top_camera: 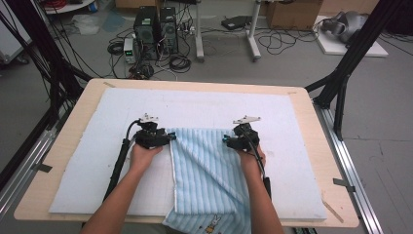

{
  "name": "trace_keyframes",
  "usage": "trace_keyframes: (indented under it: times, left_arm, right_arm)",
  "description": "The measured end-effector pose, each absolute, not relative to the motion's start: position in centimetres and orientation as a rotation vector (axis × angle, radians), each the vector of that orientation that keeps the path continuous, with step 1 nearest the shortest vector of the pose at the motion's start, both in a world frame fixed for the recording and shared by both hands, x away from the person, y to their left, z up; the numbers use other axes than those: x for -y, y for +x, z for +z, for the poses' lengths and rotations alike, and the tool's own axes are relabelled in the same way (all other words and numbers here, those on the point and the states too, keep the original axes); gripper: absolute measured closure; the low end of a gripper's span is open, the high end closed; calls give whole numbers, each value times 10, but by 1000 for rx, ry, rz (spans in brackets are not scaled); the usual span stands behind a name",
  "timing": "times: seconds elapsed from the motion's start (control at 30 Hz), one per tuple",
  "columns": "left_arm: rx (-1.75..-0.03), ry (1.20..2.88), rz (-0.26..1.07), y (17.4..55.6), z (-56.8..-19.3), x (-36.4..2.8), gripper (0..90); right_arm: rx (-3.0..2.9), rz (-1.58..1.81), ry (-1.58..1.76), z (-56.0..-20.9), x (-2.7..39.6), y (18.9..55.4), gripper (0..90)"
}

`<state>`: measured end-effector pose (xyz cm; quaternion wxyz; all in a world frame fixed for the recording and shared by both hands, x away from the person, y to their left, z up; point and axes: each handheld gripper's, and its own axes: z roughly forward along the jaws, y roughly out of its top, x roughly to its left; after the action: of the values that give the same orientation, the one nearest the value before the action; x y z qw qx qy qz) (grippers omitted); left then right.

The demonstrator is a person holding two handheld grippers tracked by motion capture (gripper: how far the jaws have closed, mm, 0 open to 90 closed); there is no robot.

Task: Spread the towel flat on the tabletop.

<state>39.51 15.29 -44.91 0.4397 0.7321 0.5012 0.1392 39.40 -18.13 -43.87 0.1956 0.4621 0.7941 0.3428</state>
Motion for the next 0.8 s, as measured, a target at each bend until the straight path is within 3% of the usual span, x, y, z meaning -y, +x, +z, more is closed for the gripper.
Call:
trace_keyframes:
  times: [0.07, 0.13, 0.23, 0.3, 0.57, 0.8]
  left_arm:
    - [-1234, 1854, 378, 395, -451, -149, 494]
    - [-1194, 1879, 376, 393, -451, -146, 710]
    - [-1191, 1877, 393, 395, -452, -143, 843]
    - [-1216, 1871, 405, 401, -449, -146, 851]
    - [-1292, 1795, 343, 444, -431, -159, 850]
    - [-1235, 1760, 387, 470, -407, -158, 849]
  right_arm:
    - [-2254, 938, 1291, -442, 181, 398, 490]
    - [-2256, 945, 1279, -444, 181, 400, 509]
    - [-2283, 967, 1248, -444, 180, 401, 637]
    - [-2315, 1008, 1280, -443, 181, 405, 851]
    - [-2275, 990, 1258, -427, 172, 440, 860]
    - [-2140, 1011, 1233, -413, 173, 465, 860]
